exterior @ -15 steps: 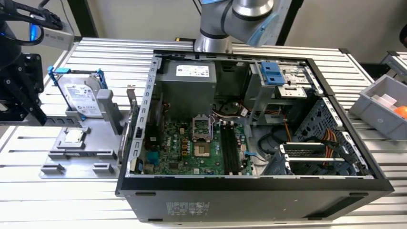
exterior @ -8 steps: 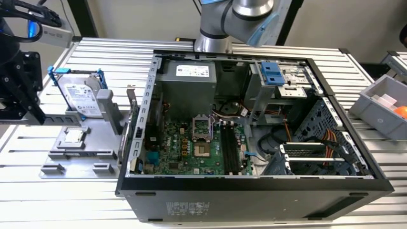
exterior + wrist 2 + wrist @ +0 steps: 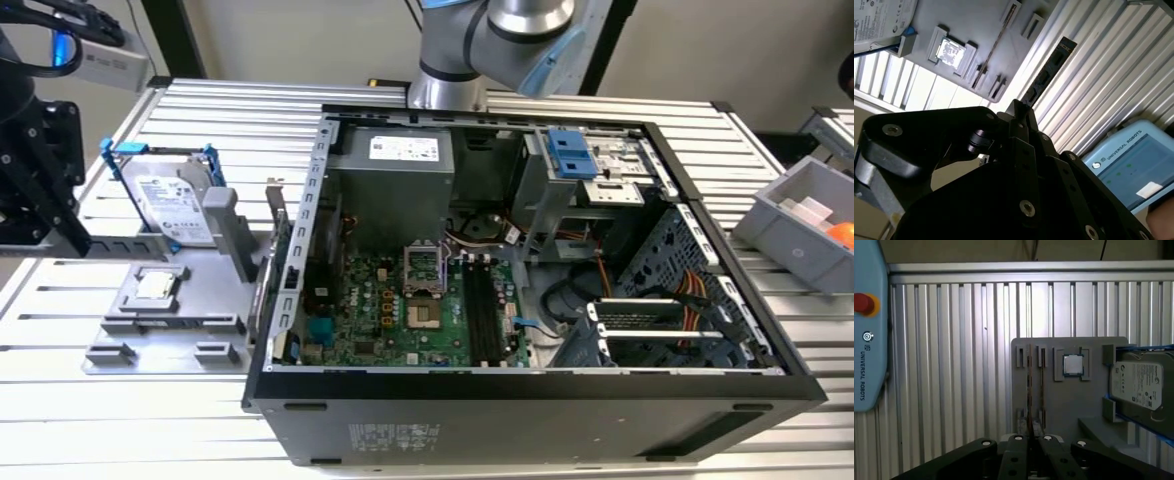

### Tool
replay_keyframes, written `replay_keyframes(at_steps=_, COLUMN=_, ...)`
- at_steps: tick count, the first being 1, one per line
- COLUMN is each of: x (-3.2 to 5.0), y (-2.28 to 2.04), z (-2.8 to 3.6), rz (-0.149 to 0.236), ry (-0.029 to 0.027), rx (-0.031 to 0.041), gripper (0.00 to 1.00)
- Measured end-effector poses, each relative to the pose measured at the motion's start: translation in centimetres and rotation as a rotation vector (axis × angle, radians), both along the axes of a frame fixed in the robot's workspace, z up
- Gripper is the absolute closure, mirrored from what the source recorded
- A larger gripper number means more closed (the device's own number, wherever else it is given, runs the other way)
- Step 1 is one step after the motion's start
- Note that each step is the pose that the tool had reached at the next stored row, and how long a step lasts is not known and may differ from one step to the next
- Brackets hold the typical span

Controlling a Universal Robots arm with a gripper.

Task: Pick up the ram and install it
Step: 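Pick up the ram and move it above insertion slot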

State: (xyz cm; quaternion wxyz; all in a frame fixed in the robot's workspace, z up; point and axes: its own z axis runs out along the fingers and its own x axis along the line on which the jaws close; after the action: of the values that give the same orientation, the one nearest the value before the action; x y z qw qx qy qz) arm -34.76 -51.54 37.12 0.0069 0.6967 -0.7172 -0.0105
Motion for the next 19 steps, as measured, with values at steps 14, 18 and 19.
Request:
replay_keyframes(at_steps=14, x=0.01, y=0.03, z=1.08, rz=0.000, ry=-0.0003, rx=-0.0115, gripper=1.00)
replay_keyframes(at_steps=18, x=0.00, y=0.03, z=1.18, rz=0.000, ry=-0.0003, rx=-0.0135, gripper=1.00)
replay_keyframes(at_steps=19, x=0.00, y=0.03, z=1.18, rz=0.000, ry=-0.0002, rx=-0.0135, gripper=1.00)
